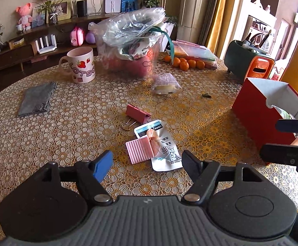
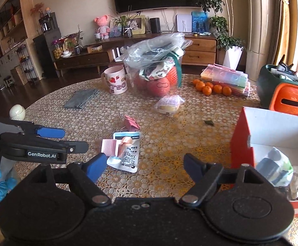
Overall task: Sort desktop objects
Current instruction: 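Withdraw both tools from the shoebox toward the pink comb and white packet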
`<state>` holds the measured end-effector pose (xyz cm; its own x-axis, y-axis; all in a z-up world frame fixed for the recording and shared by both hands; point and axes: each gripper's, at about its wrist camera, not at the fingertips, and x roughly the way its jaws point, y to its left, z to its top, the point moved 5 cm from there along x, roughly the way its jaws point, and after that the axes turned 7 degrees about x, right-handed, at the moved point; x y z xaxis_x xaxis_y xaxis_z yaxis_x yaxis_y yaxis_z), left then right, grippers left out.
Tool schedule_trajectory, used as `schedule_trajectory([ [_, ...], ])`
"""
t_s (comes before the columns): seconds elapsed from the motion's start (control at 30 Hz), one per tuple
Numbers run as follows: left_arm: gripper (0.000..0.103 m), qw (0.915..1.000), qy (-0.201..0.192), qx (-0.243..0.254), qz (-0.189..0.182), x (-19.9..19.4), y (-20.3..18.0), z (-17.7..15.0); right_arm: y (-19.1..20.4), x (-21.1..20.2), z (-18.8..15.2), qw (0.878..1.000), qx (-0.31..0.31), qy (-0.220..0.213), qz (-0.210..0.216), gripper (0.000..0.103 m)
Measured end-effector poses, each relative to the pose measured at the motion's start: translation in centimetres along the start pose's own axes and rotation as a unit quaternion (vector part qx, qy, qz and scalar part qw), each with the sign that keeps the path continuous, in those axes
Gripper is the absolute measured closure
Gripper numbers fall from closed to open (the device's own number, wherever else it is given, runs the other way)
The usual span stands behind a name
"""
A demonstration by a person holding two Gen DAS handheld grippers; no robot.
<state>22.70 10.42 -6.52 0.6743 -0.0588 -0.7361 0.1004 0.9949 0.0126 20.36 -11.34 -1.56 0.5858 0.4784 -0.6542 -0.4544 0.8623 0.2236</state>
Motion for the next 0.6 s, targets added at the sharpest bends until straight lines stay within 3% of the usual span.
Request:
schedule_trajectory([
  [0.33, 0.024, 0.9991, 0.032, -0.02, 0.016, 5.3, 1.8, -0.2, 1.2, 4.6, -1.1, 1.0, -0.012, 0.02, 0.003, 0.011],
  [0.6, 0.024, 0.9981, 0.047, -0.033, 0.023, 8.5, 2.8, 0.7, 3.1, 8.1, -2.1, 0.999, -0.028, 0.013, -0.012, 0.009],
])
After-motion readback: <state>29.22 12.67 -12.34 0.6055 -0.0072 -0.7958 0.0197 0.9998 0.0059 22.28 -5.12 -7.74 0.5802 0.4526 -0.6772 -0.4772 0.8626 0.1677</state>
